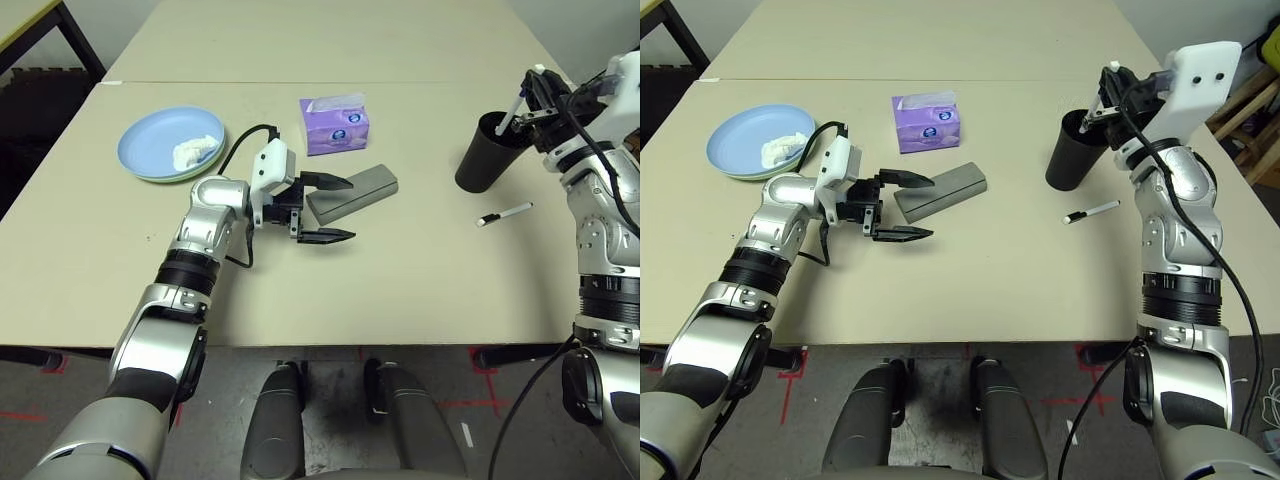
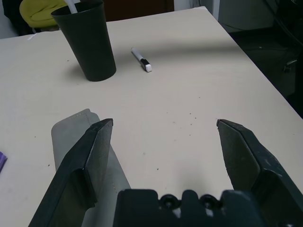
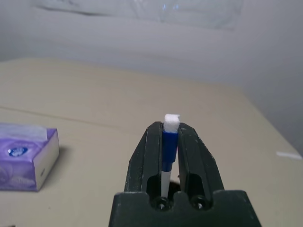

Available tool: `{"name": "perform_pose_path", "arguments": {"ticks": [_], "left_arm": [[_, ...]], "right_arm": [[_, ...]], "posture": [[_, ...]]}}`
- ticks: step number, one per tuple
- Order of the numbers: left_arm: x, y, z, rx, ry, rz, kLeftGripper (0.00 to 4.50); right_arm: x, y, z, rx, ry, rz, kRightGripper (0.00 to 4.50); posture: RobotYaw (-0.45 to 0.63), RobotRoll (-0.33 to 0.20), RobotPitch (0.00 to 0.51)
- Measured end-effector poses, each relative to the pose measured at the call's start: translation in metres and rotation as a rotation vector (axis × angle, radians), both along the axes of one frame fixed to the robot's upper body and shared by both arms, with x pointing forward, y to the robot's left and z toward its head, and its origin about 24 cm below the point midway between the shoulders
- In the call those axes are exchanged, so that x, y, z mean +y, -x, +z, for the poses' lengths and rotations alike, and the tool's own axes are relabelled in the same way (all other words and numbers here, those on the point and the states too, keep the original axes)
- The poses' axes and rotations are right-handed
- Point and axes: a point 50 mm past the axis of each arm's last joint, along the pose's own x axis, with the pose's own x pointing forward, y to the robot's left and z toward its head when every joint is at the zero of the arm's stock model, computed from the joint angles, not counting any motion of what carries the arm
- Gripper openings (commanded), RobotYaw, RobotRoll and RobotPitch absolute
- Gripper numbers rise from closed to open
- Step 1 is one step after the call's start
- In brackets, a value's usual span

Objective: Organize and tidy the items on the table.

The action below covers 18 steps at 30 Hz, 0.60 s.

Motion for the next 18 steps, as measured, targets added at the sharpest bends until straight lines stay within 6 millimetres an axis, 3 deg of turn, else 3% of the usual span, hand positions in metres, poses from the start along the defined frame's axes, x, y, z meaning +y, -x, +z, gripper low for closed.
{"name": "perform_pose_path", "arguments": {"ticks": [3,4,10,13,14,18], "left_arm": [[0.0,0.0,0.0,0.0,0.0,0.0,4.5],[0.0,0.0,0.0,0.0,0.0,0.0,4.5],[0.0,0.0,0.0,0.0,-0.001,0.001,4.5],[0.0,0.0,0.0,0.0,-0.001,0.002,4.5],[0.0,0.0,0.0,0.0,-0.001,0.002,4.5],[0.0,0.0,0.0,0.0,0.001,0.001,4.5]], "right_arm": [[0.001,-0.003,-0.007,0.074,-0.015,-0.008,0.31],[0.002,-0.003,-0.009,0.101,-0.021,-0.007,1.03],[0.003,-0.004,-0.012,0.147,-0.031,0.003,3.1],[0.007,-0.005,0.001,0.083,-0.015,0.046,4.25],[0.009,-0.004,0.006,0.045,-0.001,0.078,4.48],[0.026,0.001,0.023,-0.101,0.125,0.334,4.48]], "posture": [[0.08,0.0,0.195],[0.08,0.0,0.195],[0.08,0.0,0.194],[0.08,0.0,0.195],[0.08,0.0,0.196],[0.08,0.0,0.2]]}}
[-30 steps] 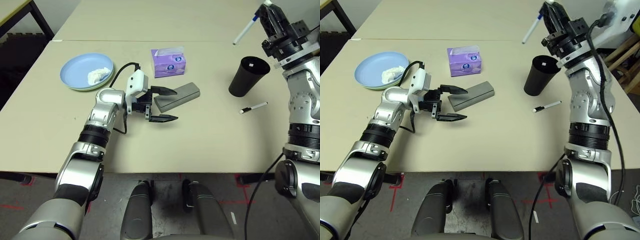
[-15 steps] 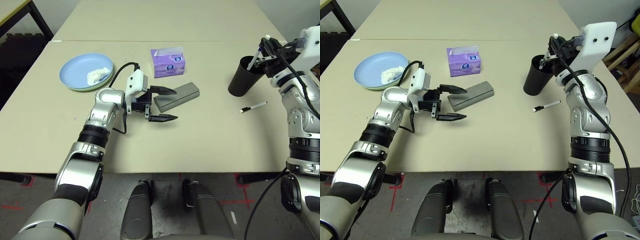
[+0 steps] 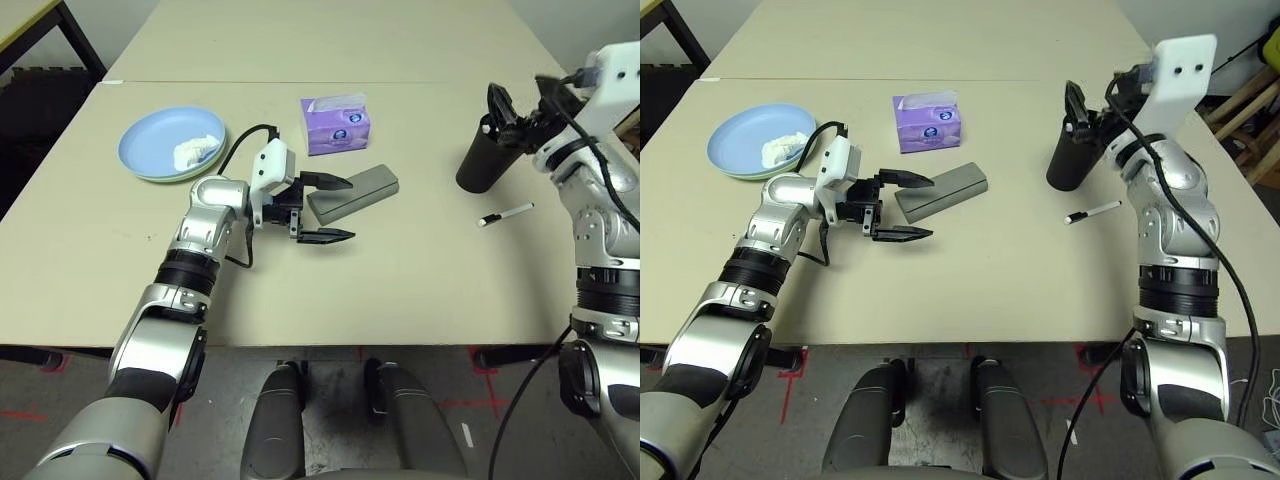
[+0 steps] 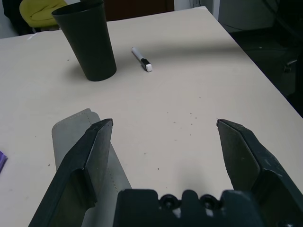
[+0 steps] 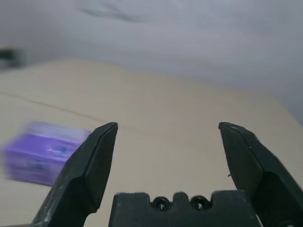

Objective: Organize and tidy the items on the table.

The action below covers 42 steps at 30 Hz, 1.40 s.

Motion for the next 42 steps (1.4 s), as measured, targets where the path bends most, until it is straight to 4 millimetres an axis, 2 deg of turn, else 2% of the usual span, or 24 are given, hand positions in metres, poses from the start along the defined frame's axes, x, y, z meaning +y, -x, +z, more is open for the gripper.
{"name": "perform_pose_path", "arguments": {"ticks": [2,5,8,10,15,26,33,42], "left_arm": [[-0.001,0.0,0.0,0.0,0.003,-0.001,4.5],[0.001,0.0,-0.001,0.001,0.001,0.004,4.5],[0.002,0.0,-0.002,0.004,0.0,0.01,4.5],[0.001,0.001,-0.002,0.002,0.003,0.009,4.5],[0.003,0.002,-0.005,0.018,0.004,0.024,4.5],[0.006,0.004,-0.006,0.026,0.0,0.035,4.5],[0.005,0.005,-0.006,0.027,0.004,0.039,4.5],[0.005,0.008,-0.009,0.036,0.006,0.044,4.5]], "right_arm": [[0.007,0.001,-0.006,0.03,0.121,0.169,4.48],[0.004,0.004,-0.03,0.228,0.51,0.389,4.48],[-0.004,-0.002,-0.054,0.4,0.724,0.468,4.48],[-0.009,-0.005,-0.056,0.455,0.863,0.494,4.48],[-0.018,-0.015,-0.043,0.515,1.173,0.537,4.48],[-0.025,-0.017,-0.049,0.575,1.522,0.599,4.48],[-0.028,-0.016,-0.057,0.6,1.635,0.619,4.48],[-0.025,-0.023,-0.049,0.553,1.737,0.553,4.48]], "posture": [[0.08,0.0,0.204],[0.09,0.0,0.209],[0.1,0.0,0.211],[0.11,0.0,0.217],[0.12,0.0,0.225],[0.13,0.0,0.24],[0.13,0.0,0.242],[0.15,0.0,0.25]]}}
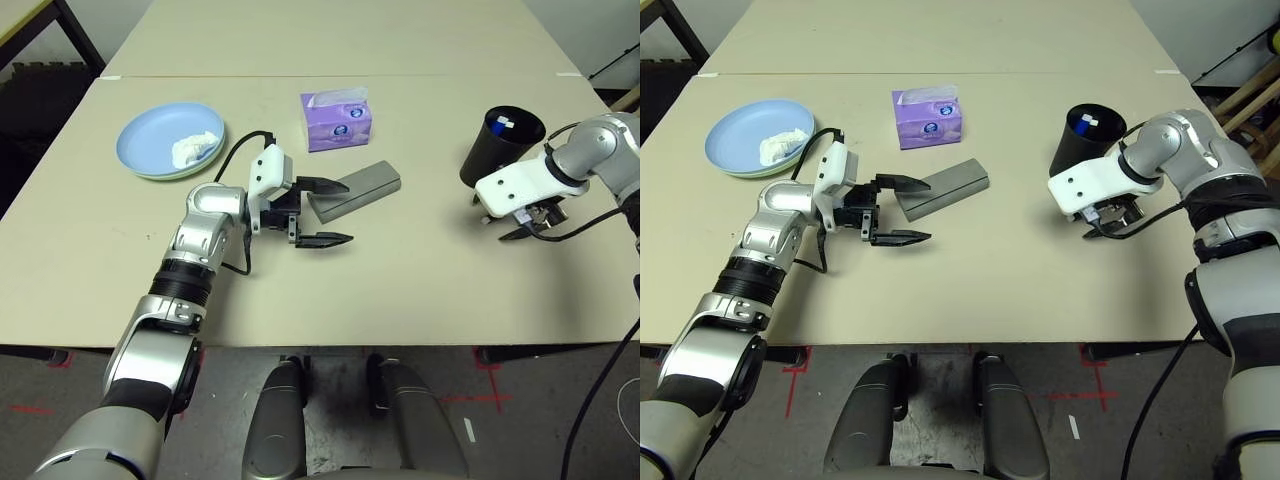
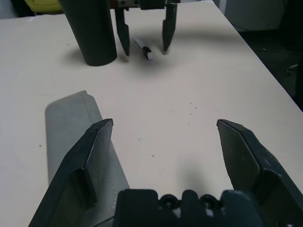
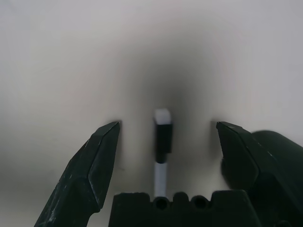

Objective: Organize and tidy the items on the table.

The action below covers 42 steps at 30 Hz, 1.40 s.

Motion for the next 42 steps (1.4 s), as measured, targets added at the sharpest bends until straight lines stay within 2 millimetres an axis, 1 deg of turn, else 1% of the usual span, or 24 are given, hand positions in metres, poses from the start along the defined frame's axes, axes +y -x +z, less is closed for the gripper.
{"name": "perform_pose_path", "arguments": {"ticks": [4,7,19,20,21,23,26,30,31,34,37,38,39,42], "left_arm": [[-0.001,0.001,0.001,-0.008,0.002,0.002,4.5],[-0.002,0.001,0.003,-0.016,0.003,0.0,4.5],[0.001,0.003,-0.001,0.0,0.006,0.021,4.5],[0.001,0.003,-0.001,-0.001,0.006,0.022,4.5],[0.001,0.003,-0.001,-0.001,0.005,0.022,4.5],[0.001,0.002,-0.001,-0.002,0.006,0.024,4.5],[0.001,0.002,-0.001,-0.004,0.008,0.028,4.5],[0.001,0.002,-0.001,-0.004,0.008,0.03,4.5],[0.001,0.002,-0.001,-0.004,0.008,0.03,4.5],[0.001,0.002,0.0,-0.005,0.007,0.03,4.5],[0.0,0.002,0.0,-0.006,0.007,0.029,4.5],[0.0,0.002,0.001,-0.007,0.007,0.027,4.5],[0.0,0.002,0.001,-0.009,0.007,0.027,4.5],[0.003,0.0,0.003,-0.011,0.001,0.036,4.5]], "right_arm": [[0.003,-0.001,-0.001,-0.002,0.016,0.022,4.48],[0.002,-0.001,-0.001,0.009,0.041,0.024,4.48],[-0.002,0.0,-0.004,0.05,0.106,0.028,4.48],[-0.002,0.0,-0.004,0.052,0.107,0.028,4.09],[-0.002,0.0,-0.004,0.056,0.11,0.028,3.83],[-0.001,0.0,-0.004,0.06,0.11,0.03,3.16],[0.0,0.0,-0.005,0.061,0.104,0.034,2.07],[0.002,0.0,-0.004,0.064,0.084,0.038,0.43],[0.002,0.0,-0.003,0.069,0.08,0.039,0.32],[0.004,0.002,-0.001,0.112,0.031,0.03,0.33],[0.009,0.003,0.009,0.135,-0.102,-0.003,0.33],[0.01,0.005,0.015,0.14,-0.186,-0.03,0.33],[0.012,0.01,0.024,0.168,-0.319,-0.078,0.33],[0.022,0.027,0.049,0.309,-0.609,-0.141,0.33]], "posture": [[0.15,0.0,0.255],[0.16,0.0,0.258],[0.17,0.0,0.26],[0.17,0.0,0.26],[0.17,0.0,0.259],[0.17,0.0,0.259],[0.17,0.0,0.256],[0.16,0.0,0.253],[0.16,0.0,0.249],[0.15,0.0,0.243],[0.14,0.0,0.237],[0.14,0.0,0.237],[0.13,0.0,0.233],[0.13,0.0,0.23]]}}
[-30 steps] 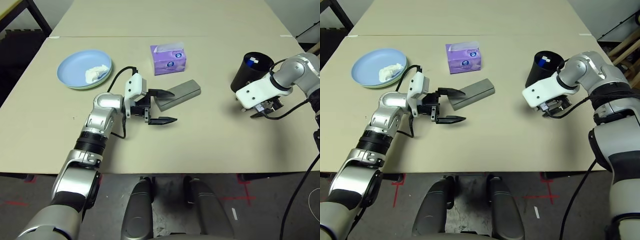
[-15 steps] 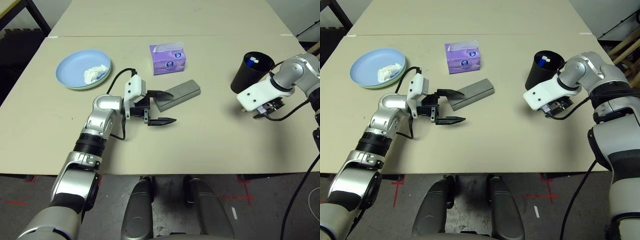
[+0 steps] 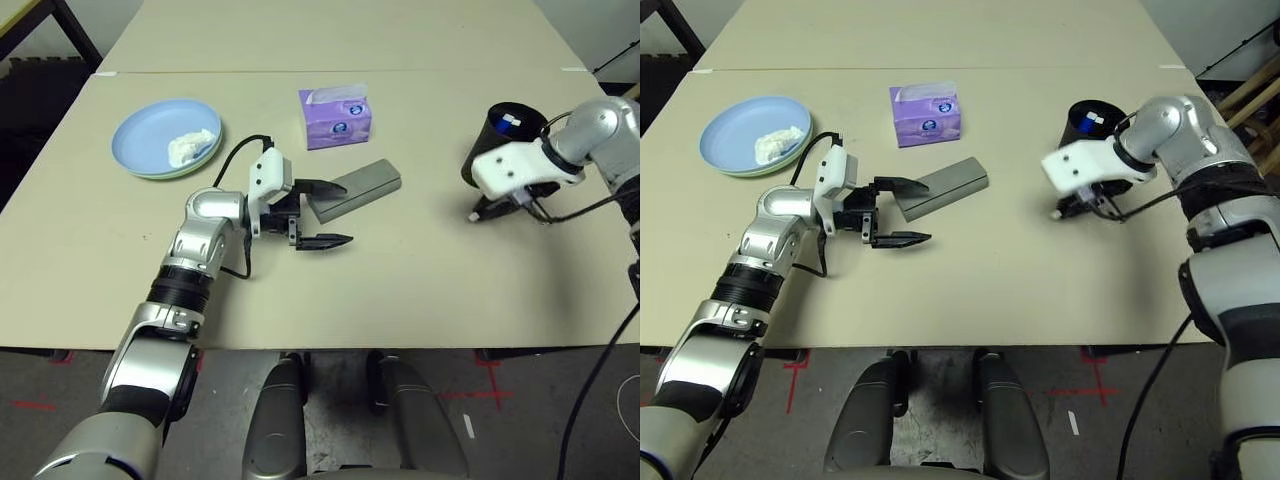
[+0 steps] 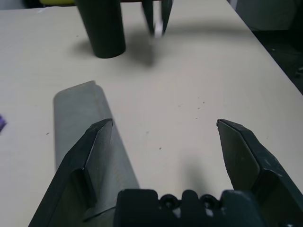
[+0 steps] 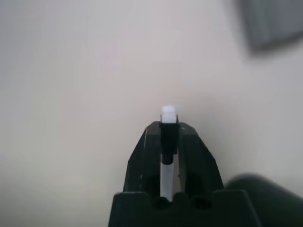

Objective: Organize and tidy the items on the table.

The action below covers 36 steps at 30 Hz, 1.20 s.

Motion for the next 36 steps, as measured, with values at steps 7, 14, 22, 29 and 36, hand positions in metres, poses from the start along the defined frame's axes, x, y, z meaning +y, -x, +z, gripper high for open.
{"name": "perform_pose_path", "arguments": {"ticks": [7,14,22,29,36], "left_arm": [[-0.004,-0.001,0.003,-0.012,0.006,-0.017,4.5],[-0.002,-0.003,0.0,0.0,0.005,-0.011,4.5],[-0.002,-0.005,0.003,-0.013,0.003,-0.015,4.5],[-0.002,-0.006,0.002,-0.007,0.004,-0.01,4.5],[-0.001,-0.006,0.001,-0.008,0.003,-0.01,4.5]], "right_arm": [[0.012,0.006,0.022,0.117,-0.568,-0.122,0.33],[0.004,0.007,0.019,-0.039,-0.942,-0.348,0.33],[0.005,0.013,0.015,-0.252,-1.267,-0.504,0.33],[-0.008,0.015,0.019,-0.456,-1.418,-0.666,0.33],[-0.032,0.013,-0.005,-0.596,-1.261,-0.973,0.33]], "posture": [[0.11,0.0,0.222],[0.1,0.0,0.218],[0.1,0.0,0.211],[0.1,0.0,0.205],[0.09,0.0,0.202]]}}
